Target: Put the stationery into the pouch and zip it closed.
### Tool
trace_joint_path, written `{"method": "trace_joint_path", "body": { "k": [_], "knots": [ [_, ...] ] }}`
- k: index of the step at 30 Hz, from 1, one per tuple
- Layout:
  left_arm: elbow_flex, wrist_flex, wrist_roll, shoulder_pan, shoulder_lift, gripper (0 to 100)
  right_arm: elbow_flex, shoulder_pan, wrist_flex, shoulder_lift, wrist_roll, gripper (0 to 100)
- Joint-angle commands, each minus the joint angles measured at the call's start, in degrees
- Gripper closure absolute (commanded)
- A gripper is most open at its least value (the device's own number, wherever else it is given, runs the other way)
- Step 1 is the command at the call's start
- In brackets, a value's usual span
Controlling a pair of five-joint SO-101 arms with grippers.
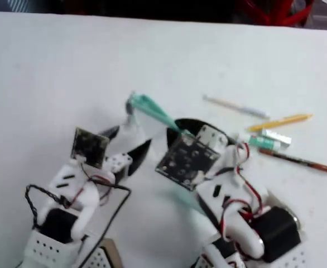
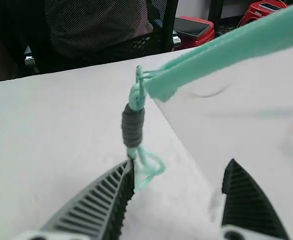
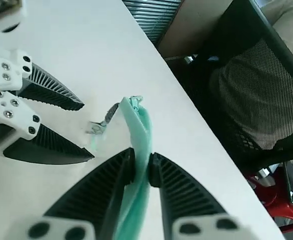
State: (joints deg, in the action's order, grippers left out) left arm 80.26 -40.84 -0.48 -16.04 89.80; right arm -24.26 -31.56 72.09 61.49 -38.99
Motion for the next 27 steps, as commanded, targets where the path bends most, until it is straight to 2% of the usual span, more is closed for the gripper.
{"method": "trace_joint_path", "body": {
  "k": [1, 6, 15, 17, 20, 27],
  "knots": [
    [-0.5, 1.8, 0.4, 0.1, 0.5, 72, 0.4, -0.8, 0.0, -3.6, -5.0, 98.1],
    [-0.3, 1.7, 0.4, -1.6, 0.5, 72, 5.5, -1.2, 8.0, -4.5, -6.9, 98.1],
    [-0.5, 1.6, 0.4, -4.3, 0.5, 72, 16.7, -11.5, 25.5, -4.5, -8.4, 98.1],
    [-0.5, 1.1, -0.2, -5.1, 0.5, 71, 17.1, -11.4, 26.4, -4.4, -10.6, 98.1],
    [-1.1, -2.8, -5.7, -5.2, 0.6, 66, 16.6, -11.3, 26.3, -3.3, -12.2, 98.1],
    [-5.4, -6.1, -5.7, -0.3, 0.6, 65, 9.2, -11.2, 26.3, -0.7, -16.7, 98.1]
  ]
}}
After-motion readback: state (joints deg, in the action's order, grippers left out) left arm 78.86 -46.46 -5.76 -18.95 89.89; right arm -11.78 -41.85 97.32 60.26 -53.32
